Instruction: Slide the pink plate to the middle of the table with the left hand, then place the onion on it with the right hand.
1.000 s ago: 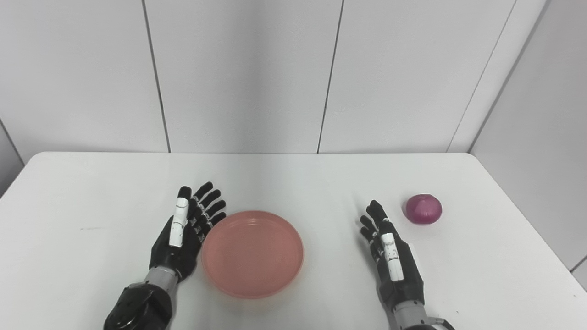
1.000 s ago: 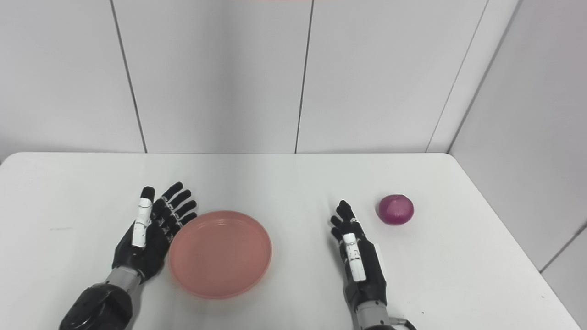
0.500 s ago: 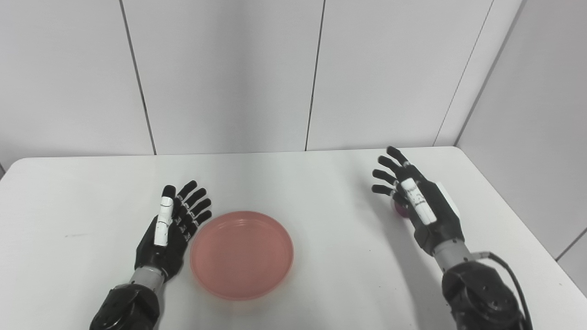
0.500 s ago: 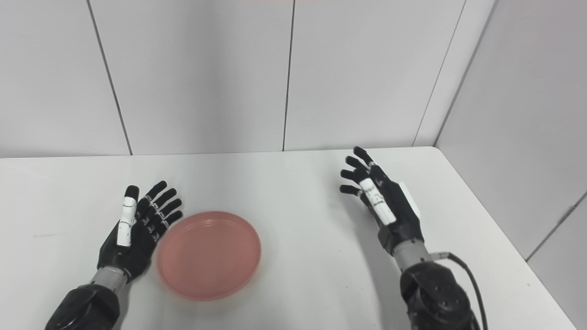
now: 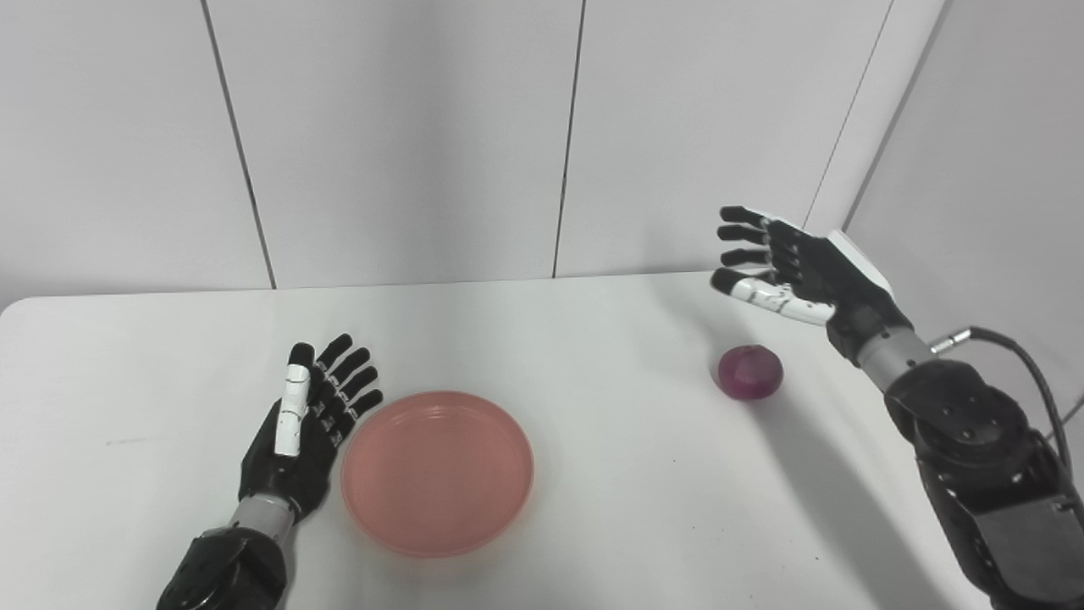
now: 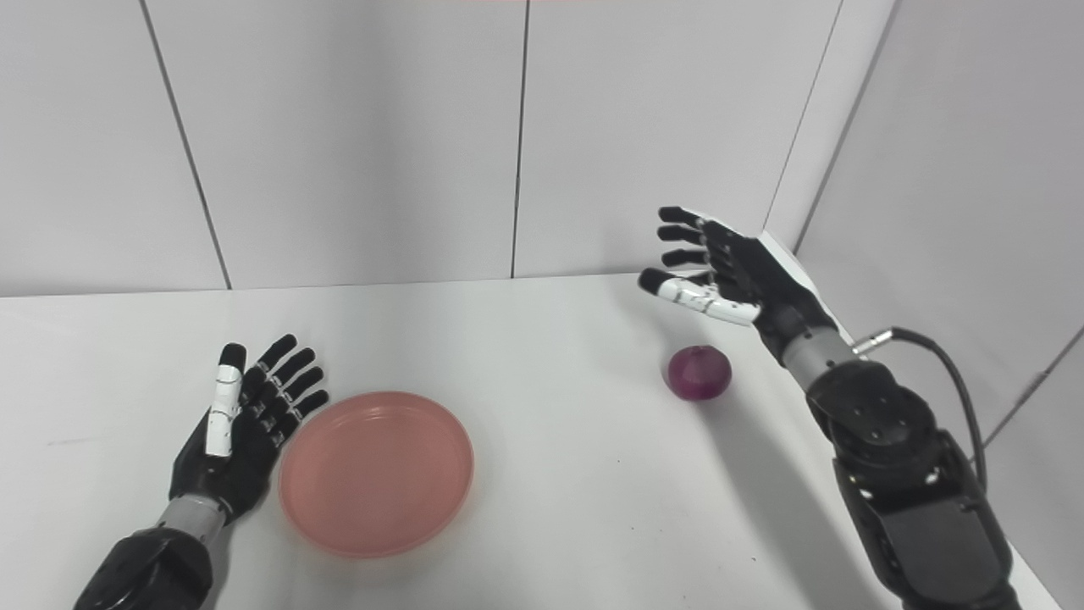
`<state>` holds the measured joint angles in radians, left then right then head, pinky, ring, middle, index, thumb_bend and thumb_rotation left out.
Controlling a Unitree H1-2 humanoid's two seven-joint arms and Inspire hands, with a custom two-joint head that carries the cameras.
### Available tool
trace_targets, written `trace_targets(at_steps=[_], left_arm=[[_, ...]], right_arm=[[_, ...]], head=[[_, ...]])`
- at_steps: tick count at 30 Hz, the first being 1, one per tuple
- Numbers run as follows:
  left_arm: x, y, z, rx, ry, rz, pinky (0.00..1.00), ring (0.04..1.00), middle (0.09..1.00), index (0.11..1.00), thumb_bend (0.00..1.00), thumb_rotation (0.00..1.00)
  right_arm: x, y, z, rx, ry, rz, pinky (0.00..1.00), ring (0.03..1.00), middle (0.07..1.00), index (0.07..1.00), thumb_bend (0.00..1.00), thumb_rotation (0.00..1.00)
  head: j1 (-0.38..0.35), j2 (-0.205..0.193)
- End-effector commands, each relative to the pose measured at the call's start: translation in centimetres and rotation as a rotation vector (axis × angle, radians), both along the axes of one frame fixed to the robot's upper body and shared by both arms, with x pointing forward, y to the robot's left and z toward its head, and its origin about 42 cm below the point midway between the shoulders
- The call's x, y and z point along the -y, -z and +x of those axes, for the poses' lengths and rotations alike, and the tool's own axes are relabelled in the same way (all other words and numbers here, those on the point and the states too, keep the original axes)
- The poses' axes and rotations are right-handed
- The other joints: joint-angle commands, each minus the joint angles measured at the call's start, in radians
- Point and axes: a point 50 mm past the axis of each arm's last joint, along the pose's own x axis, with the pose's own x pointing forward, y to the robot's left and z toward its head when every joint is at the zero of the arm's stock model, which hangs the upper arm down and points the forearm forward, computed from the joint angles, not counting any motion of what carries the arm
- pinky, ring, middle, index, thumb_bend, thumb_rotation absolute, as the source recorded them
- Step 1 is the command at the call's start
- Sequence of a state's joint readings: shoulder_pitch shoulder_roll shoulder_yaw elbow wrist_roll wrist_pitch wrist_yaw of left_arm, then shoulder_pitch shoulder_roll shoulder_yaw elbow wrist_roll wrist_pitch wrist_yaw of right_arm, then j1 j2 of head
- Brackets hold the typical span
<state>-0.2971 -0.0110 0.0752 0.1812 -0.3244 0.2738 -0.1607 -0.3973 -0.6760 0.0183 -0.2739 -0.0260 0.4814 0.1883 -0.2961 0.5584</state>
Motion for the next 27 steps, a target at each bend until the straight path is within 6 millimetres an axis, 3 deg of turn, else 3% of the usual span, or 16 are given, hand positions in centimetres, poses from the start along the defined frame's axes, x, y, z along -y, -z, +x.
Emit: trace_targets(at_steps=[1, 6, 10, 14, 17, 22, 27], left_arm=[[-0.4, 2.7, -1.3, -0.148, -0.018, 0.035, 0.88, 0.905, 0.902, 0.883, 0.80, 0.86], [-0.3, 2.6, -1.4, -0.147, -0.016, 0.034, 0.89, 0.913, 0.903, 0.890, 0.79, 0.87], [-0.3, 2.8, -1.4, -0.147, -0.014, 0.037, 0.88, 0.909, 0.903, 0.889, 0.80, 0.86], [-0.4, 3.1, -1.3, -0.150, -0.015, 0.042, 0.88, 0.906, 0.900, 0.887, 0.80, 0.87], [-0.5, 3.3, -1.4, -0.153, -0.018, 0.043, 0.85, 0.896, 0.890, 0.874, 0.81, 0.86], [-0.5, 3.3, -1.5, -0.157, -0.022, 0.051, 0.83, 0.887, 0.885, 0.866, 0.82, 0.86], [-0.4, 3.5, -1.6, -0.158, -0.019, 0.048, 0.84, 0.894, 0.894, 0.873, 0.81, 0.86]], right_arm=[[1.0, -2.9, 0.9, 0.074, 0.026, -0.131, 0.66, 0.766, 0.861, 0.875, 1.00, 0.47], [1.7, -4.0, 2.8, 0.077, 0.029, -0.346, 0.65, 0.827, 0.885, 0.863, 1.00, 0.43], [2.0, -4.3, 3.8, 0.071, 0.042, -0.563, 0.78, 0.888, 0.906, 0.856, 1.00, 0.42], [1.5, -4.5, 4.3, 0.053, 0.044, -0.717, 0.70, 0.856, 0.891, 0.844, 1.00, 0.38], [1.2, -4.6, 4.4, 0.015, 0.046, -0.809, 0.62, 0.821, 0.877, 0.830, 1.00, 0.26], [1.0, -4.8, 4.9, -0.062, 0.039, -0.874, 0.60, 0.809, 0.862, 0.820, 1.00, 0.15], [0.5, -4.5, 5.7, -0.149, 0.042, -0.964, 0.60, 0.820, 0.876, 0.819, 1.00, 0.15]], head=[[0.001, 0.001], [0.007, -0.001], [0.009, -0.002], [0.009, -0.003], [0.010, -0.003], [0.014, -0.002], [0.017, -0.002]])
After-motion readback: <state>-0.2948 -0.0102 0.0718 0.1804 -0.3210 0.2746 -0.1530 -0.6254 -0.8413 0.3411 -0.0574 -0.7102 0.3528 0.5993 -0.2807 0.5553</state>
